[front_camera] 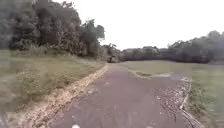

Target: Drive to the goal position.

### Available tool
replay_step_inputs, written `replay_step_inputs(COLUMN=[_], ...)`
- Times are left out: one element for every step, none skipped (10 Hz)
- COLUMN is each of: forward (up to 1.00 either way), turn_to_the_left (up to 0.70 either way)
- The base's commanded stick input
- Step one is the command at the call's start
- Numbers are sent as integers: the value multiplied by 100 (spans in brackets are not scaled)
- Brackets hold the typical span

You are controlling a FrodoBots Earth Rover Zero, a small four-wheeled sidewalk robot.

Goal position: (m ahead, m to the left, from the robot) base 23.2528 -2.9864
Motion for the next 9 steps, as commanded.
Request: replay_step_inputs(forward=[70, 70, 70, 70, 70, 70, 70, 70, 70], turn_to_the_left=[0, 0, 0, 0, 0, 0, 0, 0, 0])
